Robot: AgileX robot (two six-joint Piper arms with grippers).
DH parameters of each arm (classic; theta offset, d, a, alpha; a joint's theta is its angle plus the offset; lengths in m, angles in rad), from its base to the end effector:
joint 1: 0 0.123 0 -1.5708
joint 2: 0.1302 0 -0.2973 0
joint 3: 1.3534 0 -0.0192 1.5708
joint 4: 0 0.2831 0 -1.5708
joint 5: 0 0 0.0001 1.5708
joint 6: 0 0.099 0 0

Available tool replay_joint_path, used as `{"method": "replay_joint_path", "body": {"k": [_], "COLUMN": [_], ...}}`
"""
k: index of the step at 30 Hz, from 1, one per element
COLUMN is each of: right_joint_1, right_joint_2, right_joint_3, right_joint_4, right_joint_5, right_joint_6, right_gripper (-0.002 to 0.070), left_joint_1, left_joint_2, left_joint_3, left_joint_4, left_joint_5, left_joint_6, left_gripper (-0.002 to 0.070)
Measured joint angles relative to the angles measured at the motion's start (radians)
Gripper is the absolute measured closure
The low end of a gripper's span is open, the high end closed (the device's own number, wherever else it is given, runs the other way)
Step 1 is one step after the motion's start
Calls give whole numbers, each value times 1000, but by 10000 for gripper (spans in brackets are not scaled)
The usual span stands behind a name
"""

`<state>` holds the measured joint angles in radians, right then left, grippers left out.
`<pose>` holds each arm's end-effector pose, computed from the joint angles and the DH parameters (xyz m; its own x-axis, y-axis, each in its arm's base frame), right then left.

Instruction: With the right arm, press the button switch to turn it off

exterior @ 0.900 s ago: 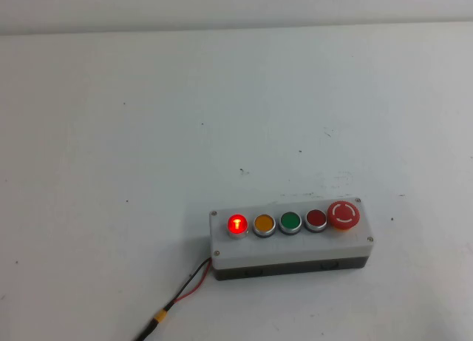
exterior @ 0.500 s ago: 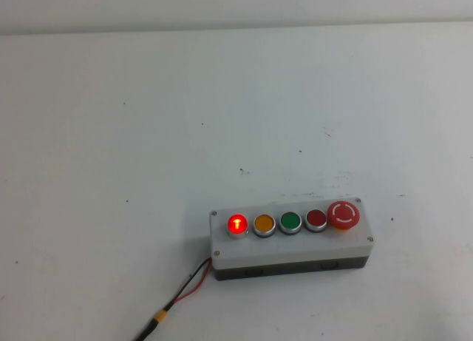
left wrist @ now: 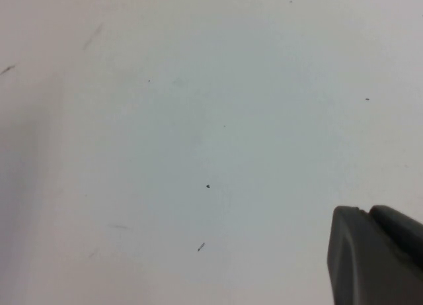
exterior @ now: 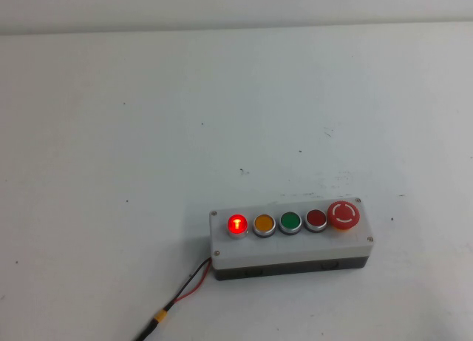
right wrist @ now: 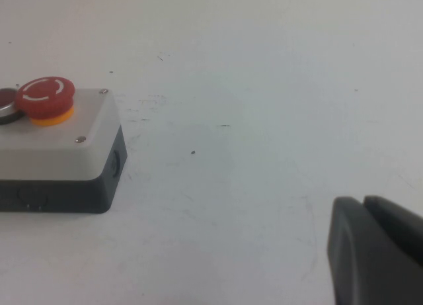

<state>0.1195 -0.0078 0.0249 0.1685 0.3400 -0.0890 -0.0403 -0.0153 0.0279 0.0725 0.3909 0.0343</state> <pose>0.0801 0.0152 0.1723 -0.2719 0.0377 -0.9616 -0.1540 0.9847 0.0821 0.0796 -0.0005 0.1665 -0.3069 0.1136 -0.9449 0.0453 0.9935 0.1047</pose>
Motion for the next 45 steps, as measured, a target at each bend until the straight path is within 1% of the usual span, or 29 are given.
{"method": "replay_joint_path", "body": {"k": [25,30,32,37,40,42,45], "right_joint_1": [0,0,0,0,0,0,0], "right_joint_2": [0,0,0,0,0,0,0], "right_joint_3": [0,0,0,0,0,0,0], "right_joint_4": [5,149,228,495,591,631,651], "right_joint_5": [0,-47,-93,-206,-262,-259,-165], "right_joint_6": [0,0,0,0,0,0,3], "right_gripper": [692,692,692,692,692,692,692], "left_joint_1": [0,0,0,0,0,0,0], "left_joint_2": [0,0,0,0,0,0,0], "left_joint_3": [0,0,0,0,0,0,0], "left_joint_4": [0,0,0,0,0,0,0], "left_joint_5": [0,0,0,0,0,0,0], "left_joint_6": [0,0,0,0,0,0,0], "left_gripper": [677,677,677,677,677,677,677]}}
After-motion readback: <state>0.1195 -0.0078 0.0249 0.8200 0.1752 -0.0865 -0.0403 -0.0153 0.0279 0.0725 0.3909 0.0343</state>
